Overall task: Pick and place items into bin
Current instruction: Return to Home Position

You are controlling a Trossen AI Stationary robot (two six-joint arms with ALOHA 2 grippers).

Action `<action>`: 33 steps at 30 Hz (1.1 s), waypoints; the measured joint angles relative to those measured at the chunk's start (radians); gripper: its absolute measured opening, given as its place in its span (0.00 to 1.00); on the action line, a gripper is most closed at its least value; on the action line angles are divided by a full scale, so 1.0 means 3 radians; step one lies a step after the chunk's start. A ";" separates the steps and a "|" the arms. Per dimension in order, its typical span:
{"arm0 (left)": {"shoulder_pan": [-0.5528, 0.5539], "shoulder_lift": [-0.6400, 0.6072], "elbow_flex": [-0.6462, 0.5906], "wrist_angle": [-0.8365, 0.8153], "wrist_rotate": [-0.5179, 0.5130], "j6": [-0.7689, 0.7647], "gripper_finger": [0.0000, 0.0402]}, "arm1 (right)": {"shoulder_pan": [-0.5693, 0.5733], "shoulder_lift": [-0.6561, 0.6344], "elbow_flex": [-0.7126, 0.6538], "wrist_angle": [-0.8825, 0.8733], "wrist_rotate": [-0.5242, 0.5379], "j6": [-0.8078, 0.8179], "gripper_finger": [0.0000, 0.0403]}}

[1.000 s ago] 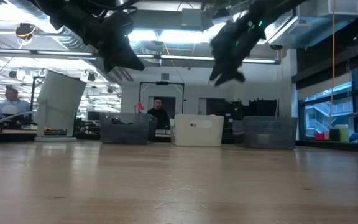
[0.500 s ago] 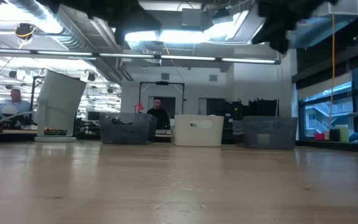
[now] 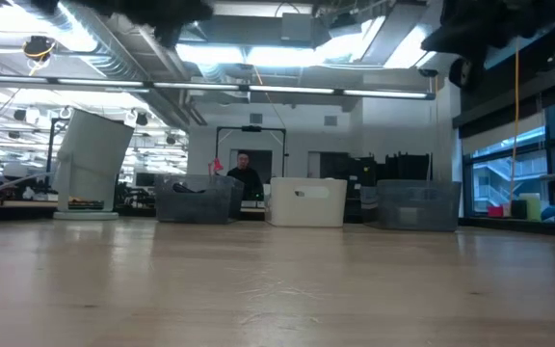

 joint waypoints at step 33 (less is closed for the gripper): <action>0.0314 -0.2735 -0.1647 -0.0124 0.0009 -0.0275 0.01 | -0.0004 0.0672 0.0000 0.0456 0.0244 -0.0566 0.02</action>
